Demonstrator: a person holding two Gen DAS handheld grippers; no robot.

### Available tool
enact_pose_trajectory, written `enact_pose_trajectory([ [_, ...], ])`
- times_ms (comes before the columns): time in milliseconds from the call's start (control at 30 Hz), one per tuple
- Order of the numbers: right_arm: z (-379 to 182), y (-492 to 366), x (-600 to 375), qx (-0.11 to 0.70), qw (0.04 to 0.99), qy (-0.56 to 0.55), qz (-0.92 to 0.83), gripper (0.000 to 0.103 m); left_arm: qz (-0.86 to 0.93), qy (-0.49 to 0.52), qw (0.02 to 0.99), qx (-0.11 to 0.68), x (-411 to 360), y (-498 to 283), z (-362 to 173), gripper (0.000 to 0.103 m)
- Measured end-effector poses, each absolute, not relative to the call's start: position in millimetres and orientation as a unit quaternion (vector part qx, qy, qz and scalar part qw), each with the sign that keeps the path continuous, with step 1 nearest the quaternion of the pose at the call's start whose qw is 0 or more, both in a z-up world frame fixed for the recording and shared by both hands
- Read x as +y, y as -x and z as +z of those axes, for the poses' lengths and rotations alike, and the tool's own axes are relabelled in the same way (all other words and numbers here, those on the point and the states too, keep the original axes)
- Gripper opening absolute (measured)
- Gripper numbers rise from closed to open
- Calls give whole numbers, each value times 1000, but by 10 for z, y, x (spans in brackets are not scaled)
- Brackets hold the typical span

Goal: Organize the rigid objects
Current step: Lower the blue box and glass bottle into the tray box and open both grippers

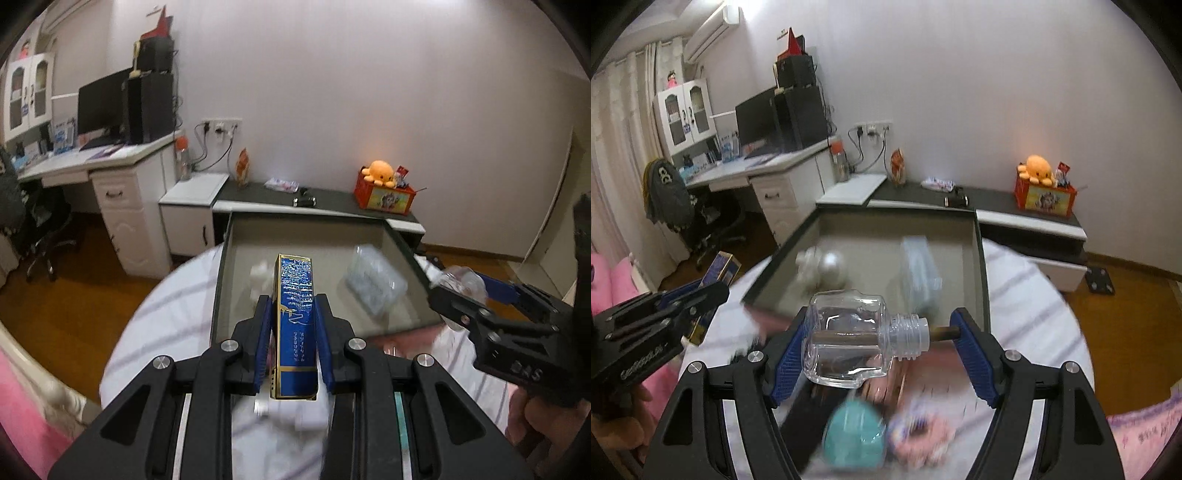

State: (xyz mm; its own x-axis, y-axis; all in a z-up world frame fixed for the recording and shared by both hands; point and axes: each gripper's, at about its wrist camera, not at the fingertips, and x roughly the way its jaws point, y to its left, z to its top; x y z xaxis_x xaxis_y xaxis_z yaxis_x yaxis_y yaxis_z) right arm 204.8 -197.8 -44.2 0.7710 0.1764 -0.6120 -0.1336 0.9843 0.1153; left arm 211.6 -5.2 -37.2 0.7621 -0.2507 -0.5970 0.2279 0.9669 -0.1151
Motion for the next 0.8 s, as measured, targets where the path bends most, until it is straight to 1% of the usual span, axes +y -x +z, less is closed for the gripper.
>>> enact_pose_trajectory([
  [167,-427,-2726,-2058,337,938,-30,79,75,-142,11,936,323,-218,-2685,-312,23],
  [400,-673,-3520,-2142,377,922,-34,76,75,-158,11,919,361,-426,-3490,-528,23],
  [633,-981,-4023,-2164,425,902,-28,69,75,-145,11,906,397,-534,-3961,-805,23],
  [800,-1199,-4174,-2180,463,883,-29,70,76,-136,7,893,429,-540,-4134,-1001,23],
])
